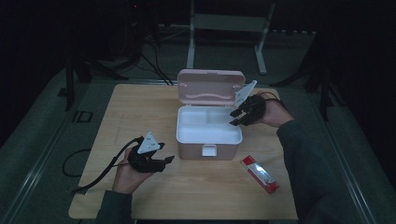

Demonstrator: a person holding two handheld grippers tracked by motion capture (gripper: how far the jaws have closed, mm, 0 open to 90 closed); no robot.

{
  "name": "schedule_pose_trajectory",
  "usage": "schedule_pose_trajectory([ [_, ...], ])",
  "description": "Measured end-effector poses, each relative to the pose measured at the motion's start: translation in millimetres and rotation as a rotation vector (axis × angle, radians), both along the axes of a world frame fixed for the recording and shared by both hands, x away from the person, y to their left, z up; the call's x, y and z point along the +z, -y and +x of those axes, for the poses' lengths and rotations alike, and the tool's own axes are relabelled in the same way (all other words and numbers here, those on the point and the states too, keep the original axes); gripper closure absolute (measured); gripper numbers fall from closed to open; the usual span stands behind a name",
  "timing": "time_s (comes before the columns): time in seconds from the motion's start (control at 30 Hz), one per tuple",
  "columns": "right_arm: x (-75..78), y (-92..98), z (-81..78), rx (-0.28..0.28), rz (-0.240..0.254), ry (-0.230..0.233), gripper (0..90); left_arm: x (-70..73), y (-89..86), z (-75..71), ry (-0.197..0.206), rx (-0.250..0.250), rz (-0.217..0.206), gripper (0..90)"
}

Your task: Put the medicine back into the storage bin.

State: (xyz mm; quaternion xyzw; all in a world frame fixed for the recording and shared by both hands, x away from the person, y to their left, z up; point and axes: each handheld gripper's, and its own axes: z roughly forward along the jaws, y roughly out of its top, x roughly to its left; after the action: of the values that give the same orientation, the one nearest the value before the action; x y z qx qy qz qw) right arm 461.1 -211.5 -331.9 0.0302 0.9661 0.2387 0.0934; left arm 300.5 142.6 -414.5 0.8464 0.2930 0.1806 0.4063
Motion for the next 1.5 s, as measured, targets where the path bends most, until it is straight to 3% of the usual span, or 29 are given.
schedule_pose_trajectory([
  [0.37,2.7,-36.0,4.5,0.058,-0.159,-0.033,67.9,-0.4,0.0,-0.8,-0.001,-0.008,0.012,39.6],
  [0.67,-3.9,-60.2,8.7,0.097,-0.244,-0.082,70.5,-1.7,1.1,-0.9,-0.003,-0.014,0.016,39.8],
  [1.1,-12.0,-96.9,12.9,0.155,-0.329,-0.104,73.3,-2.1,-0.2,-1.7,-0.006,-0.014,0.019,40.2],
  [1.37,-20.0,-106.4,14.8,0.131,-0.387,-0.128,82.4,-2.5,0.3,-1.8,-0.009,-0.015,0.017,40.2],
  [1.5,-21.3,-108.9,16.0,0.133,-0.384,-0.128,85.8,-3.1,0.7,-1.4,-0.010,-0.020,0.023,40.2],
])
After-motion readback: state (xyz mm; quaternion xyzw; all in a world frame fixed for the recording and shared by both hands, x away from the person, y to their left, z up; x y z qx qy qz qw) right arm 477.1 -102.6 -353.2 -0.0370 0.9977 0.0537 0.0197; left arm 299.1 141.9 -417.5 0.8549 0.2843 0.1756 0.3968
